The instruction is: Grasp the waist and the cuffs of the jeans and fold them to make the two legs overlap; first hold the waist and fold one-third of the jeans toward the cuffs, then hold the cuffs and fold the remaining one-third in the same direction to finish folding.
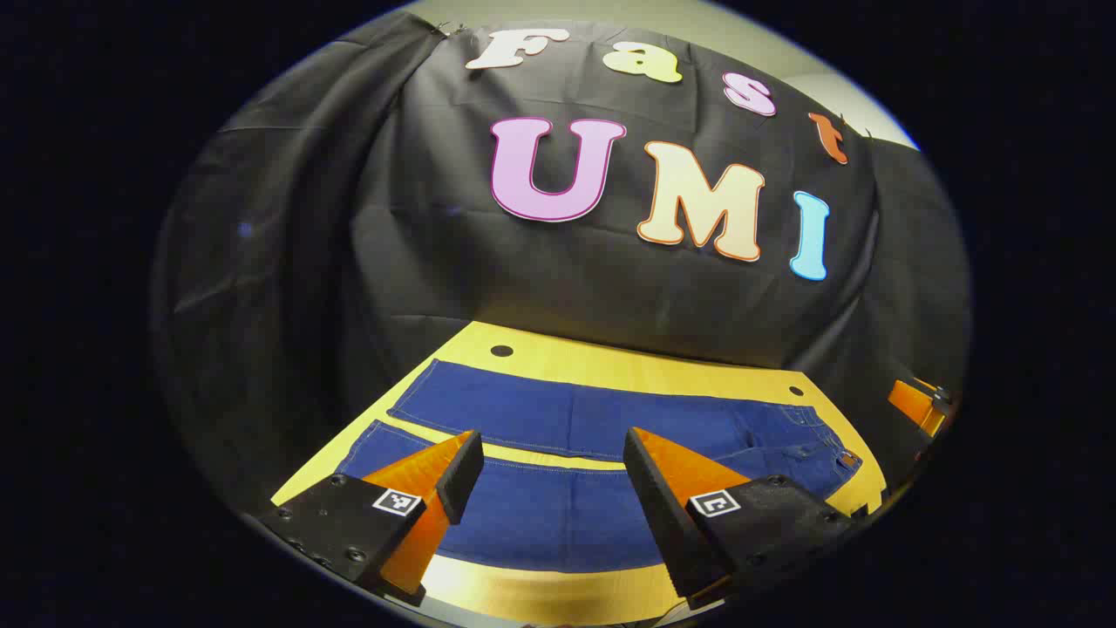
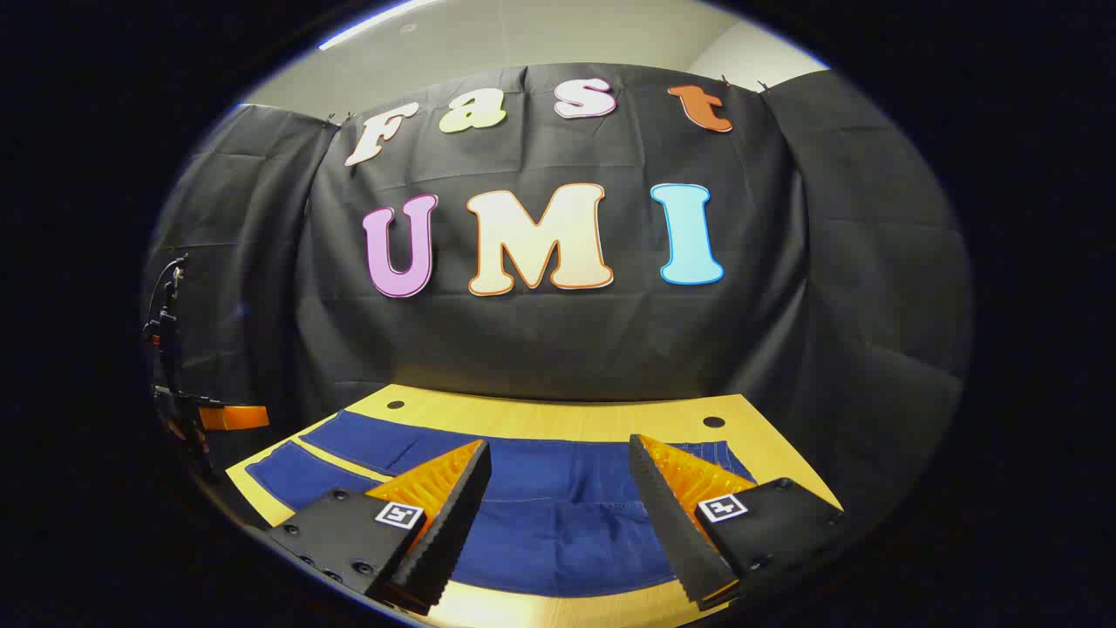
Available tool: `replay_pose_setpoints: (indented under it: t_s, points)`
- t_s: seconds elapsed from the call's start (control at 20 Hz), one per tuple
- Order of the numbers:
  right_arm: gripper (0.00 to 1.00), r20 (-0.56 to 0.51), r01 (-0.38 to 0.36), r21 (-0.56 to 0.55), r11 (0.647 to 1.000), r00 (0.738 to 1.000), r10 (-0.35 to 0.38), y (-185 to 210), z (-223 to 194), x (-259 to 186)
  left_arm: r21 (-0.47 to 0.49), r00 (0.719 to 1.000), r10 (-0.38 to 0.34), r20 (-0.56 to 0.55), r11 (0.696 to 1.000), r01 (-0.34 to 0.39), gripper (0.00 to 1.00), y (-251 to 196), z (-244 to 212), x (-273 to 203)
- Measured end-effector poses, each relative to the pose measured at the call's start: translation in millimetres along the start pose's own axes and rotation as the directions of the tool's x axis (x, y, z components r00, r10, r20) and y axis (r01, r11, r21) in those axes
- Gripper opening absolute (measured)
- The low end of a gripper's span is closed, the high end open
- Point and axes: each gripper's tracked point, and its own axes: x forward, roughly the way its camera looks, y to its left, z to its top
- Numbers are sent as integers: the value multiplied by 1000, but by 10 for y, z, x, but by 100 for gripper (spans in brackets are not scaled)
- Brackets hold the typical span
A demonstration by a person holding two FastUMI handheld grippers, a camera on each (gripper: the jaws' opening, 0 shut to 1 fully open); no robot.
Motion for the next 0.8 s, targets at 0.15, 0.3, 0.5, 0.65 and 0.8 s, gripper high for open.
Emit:
replay_pose_setpoints:
  t_s: [0.15, 0.3, 0.5, 0.65, 0.8]
  points:
    - [96, -7, 4, -2, 1000, 1000, -4, -37, -21, 4, -4, 1000, -1, -4, 1000, 1, 95, -21, -7, -7]
    - [96, -19, 6, -7, 1000, 1000, -6, -38, -79, 1, 0, 1000, -2, -12, 1000, 2, 96, -5, -50, -2]
    - [96, -59, -4, -15, 1000, 998, 3, -44, -239, -21, 49, 996, -58, -65, 997, 61, 94, -13, -250, 2]
    - [96, -104, -16, -19, 1000, 995, 14, -30, -376, -57, 126, 973, -144, -180, 978, 168, 96, 48, -560, -10]
    - [98, -146, -12, -30, 999, 989, 8, -5, -513, -123, 177, 929, -208, -305, 947, 270, 96, 205, -888, -59]
